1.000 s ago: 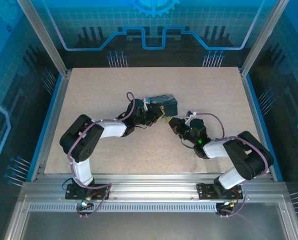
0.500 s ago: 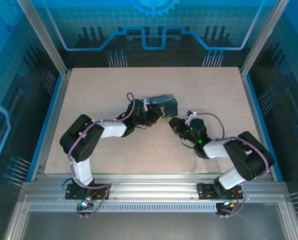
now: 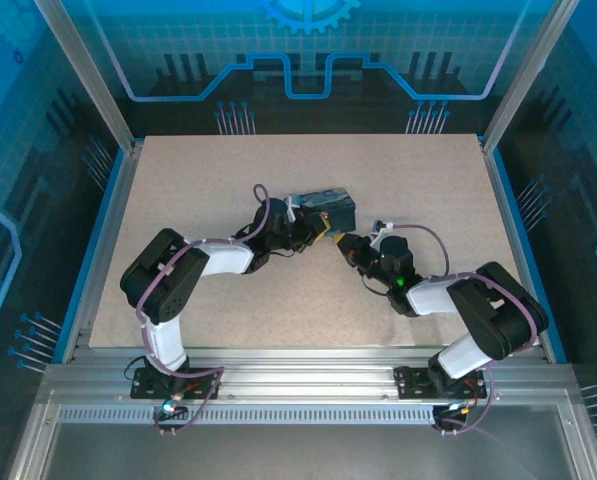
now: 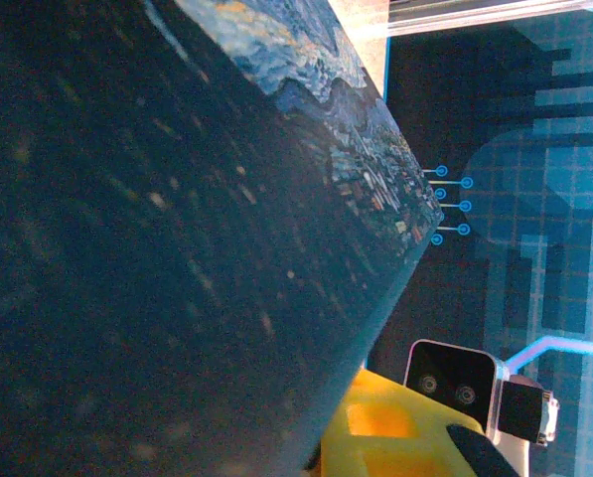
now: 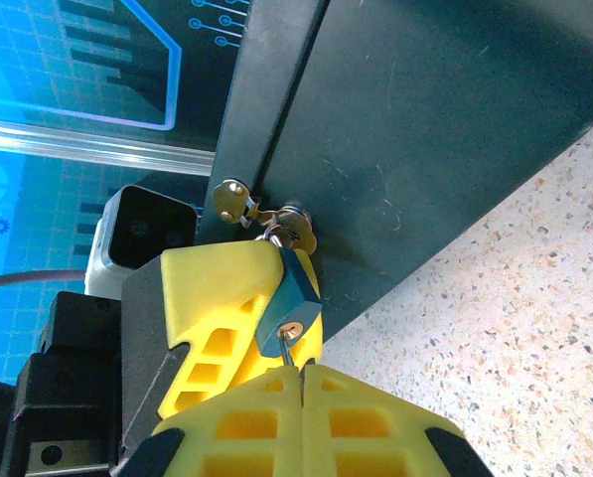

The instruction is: Unlock the padlock with the key

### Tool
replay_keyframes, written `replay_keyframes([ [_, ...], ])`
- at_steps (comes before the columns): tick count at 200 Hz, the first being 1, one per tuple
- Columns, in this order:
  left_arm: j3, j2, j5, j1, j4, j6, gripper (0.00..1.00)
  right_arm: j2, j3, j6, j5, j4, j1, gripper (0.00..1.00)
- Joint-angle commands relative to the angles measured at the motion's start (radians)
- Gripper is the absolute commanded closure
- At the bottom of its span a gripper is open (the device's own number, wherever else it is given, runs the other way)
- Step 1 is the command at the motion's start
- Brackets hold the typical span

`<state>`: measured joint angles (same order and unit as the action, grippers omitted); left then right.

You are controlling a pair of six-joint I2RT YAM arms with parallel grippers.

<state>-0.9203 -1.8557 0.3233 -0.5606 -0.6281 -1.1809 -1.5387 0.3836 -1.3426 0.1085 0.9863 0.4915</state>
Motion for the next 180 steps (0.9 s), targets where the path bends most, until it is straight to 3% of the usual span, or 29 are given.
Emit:
replay_keyframes([
  [1, 0.008, -0.014, 0.032, 0.002, -0.054, -0.018, 1.0, -0.018, 0.029, 0.015, -0.009, 0.03, 0.0, 1.0],
  [180, 0.017, -0.025, 0.048, 0.003, -0.085, -0.037, 1.0, -0.077, 0.035, -0.059, -0.01, 0.151, 0.0, 1.0],
])
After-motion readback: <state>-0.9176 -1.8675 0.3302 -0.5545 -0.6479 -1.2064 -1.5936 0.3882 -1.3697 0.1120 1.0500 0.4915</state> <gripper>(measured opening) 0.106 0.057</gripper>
